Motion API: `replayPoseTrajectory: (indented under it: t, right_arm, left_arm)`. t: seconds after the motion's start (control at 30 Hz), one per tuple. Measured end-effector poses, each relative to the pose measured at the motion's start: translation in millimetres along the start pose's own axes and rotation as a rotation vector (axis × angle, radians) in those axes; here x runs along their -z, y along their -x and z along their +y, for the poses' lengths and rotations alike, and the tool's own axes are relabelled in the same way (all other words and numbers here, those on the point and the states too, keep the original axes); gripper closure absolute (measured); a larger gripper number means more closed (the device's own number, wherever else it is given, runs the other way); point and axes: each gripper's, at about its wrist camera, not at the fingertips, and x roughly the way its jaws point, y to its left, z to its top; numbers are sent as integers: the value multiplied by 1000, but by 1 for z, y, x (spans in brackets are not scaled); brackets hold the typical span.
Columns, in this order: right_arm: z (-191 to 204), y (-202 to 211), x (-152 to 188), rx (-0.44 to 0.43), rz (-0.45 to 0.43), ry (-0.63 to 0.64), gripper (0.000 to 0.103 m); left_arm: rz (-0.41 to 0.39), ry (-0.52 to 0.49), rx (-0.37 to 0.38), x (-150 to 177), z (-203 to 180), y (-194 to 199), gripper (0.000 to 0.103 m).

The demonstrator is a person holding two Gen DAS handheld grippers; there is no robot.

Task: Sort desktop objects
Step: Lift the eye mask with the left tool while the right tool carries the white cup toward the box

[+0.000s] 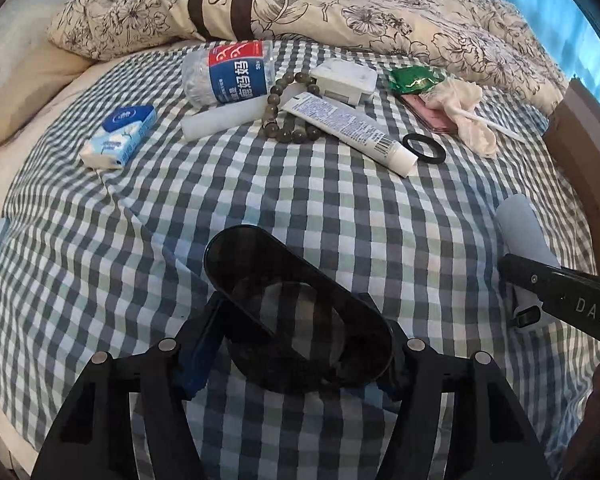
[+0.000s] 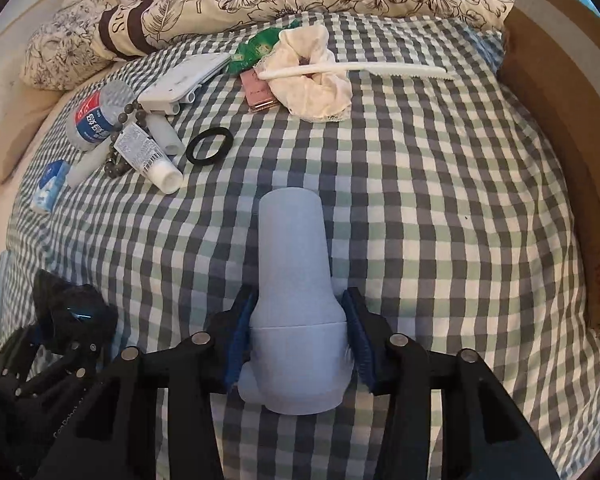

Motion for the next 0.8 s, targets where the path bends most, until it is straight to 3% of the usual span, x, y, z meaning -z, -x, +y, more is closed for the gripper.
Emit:
replayPoseTrajectory:
  t: [0.37,0.8]
  right_arm:
    - [1,28,10,-45,-41,-9,59]
    - [-3,112,17,-61,-187,-8,59]
  left_arm:
    - [-98,-49,-14,-7,-14,48,38]
    - [-203,-90,-19,-8,-41,113,38]
